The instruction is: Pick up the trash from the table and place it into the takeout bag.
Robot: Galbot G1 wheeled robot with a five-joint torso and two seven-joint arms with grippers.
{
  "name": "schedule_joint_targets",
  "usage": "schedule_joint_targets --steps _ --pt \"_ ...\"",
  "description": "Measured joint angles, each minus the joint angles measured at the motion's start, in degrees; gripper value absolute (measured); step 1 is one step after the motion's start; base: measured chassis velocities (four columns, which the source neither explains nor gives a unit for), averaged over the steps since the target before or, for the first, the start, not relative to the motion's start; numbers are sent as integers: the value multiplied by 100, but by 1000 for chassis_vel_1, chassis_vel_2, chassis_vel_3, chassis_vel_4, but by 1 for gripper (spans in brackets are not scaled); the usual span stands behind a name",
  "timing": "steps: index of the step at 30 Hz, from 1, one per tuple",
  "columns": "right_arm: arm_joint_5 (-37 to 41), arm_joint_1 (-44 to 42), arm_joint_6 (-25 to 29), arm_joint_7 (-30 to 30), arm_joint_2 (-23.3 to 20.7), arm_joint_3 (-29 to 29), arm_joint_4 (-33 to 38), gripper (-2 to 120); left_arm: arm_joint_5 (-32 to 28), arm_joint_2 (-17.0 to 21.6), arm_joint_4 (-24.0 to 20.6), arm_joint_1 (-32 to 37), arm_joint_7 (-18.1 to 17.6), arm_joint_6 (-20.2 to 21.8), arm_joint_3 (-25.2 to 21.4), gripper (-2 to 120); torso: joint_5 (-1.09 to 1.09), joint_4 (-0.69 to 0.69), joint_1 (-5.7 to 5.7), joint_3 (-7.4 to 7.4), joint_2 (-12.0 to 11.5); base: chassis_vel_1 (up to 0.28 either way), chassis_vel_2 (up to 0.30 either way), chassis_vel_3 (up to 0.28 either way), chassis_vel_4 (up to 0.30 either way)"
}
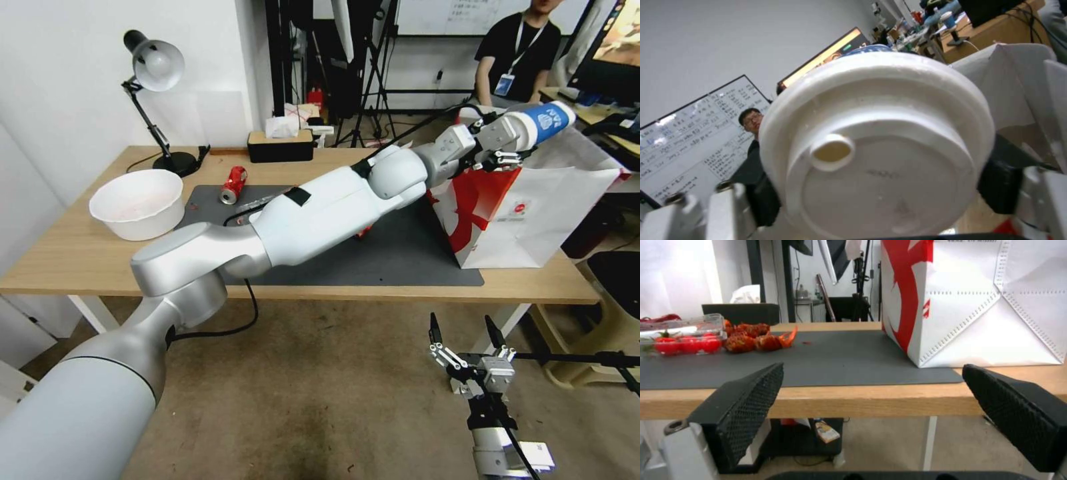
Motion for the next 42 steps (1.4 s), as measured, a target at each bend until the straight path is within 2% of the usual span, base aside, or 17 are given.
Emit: schedule_joint_targets --steps 7,14,17,18,20,24,28,29,31,32,34,35,38,39,42 --pt "7 -14 -1 3 -9 6 -6 100 -8 -12 13 -1 -81 -3 -87 99 0 -1 0 0 0 0 0 0 0" --pt "9 70 -34 3 -12 -36 -40 100 -166 -33 -22 45 -395 -3 -314 100 0 0 0 0 0 0 0 0 0" --pt "10 94 -41 -1 -9 -59 -57 100 -375 -14 -97 111 -750 15 -519 100 0 -1 0 0 0 0 0 0 0" --pt "10 94 -41 -1 -9 -59 -57 100 -375 -14 -97 111 -750 15 -519 100 0 -1 0 0 0 0 0 0 0" --pt "10 100 -42 -4 -1 -71 -62 100 -635 21 -163 176 -1009 50 -692 100 0 -1 0 0 0 0 0 0 0" --pt "10 105 -43 -6 0 -78 -70 100 -938 114 -339 298 -1261 126 -893 100 -1 -1 0 0 0 0 0 0 0" --pt "22 156 -47 -9 -23 -81 -94 100 -1525 467 -927 655 -1543 319 -1219 100 -1 -1 0 0 0 0 0 0 0" --pt "22 156 -47 -9 -23 -81 -94 100 -1525 467 -927 655 -1543 319 -1219 100 -1 -1 0 0 0 0 0 0 0" --pt "40 187 -57 -12 -30 -82 -109 100 -1737 739 -1314 930 -1572 483 -1432 100 -2 0 0 -1 1 0 0 0 0" --pt "40 187 -57 -12 -30 -82 -109 100 -1737 739 -1314 930 -1572 483 -1432 100 -2 0 0 -1 1 0 0 0 0" --pt "70 205 -61 -16 -48 -85 -141 100 -1905 1000 -1753 1267 -1641 720 -1686 100 -2 -1 0 0 1 0 0 0 0" --pt "70 205 -61 -16 -48 -85 -141 100 -1905 1000 -1753 1267 -1641 720 -1686 100 -2 -1 0 0 1 0 0 0 0" --pt "119 190 -58 -24 -85 -85 -171 100 -1934 1389 -2286 1808 -1781 1040 -2088 100 -3 0 -1 0 1 0 0 0 0" --pt "119 190 -58 -24 -85 -85 -171 100 -1934 1389 -2286 1808 -1781 1040 -2088 100 -3 0 -1 0 1 0 0 0 0" --pt "162 144 -44 -23 -107 -76 -131 100 -1843 1807 -2862 2441 -1906 1351 -2553 100 -3 1 -1 0 1 0 0 0 0"
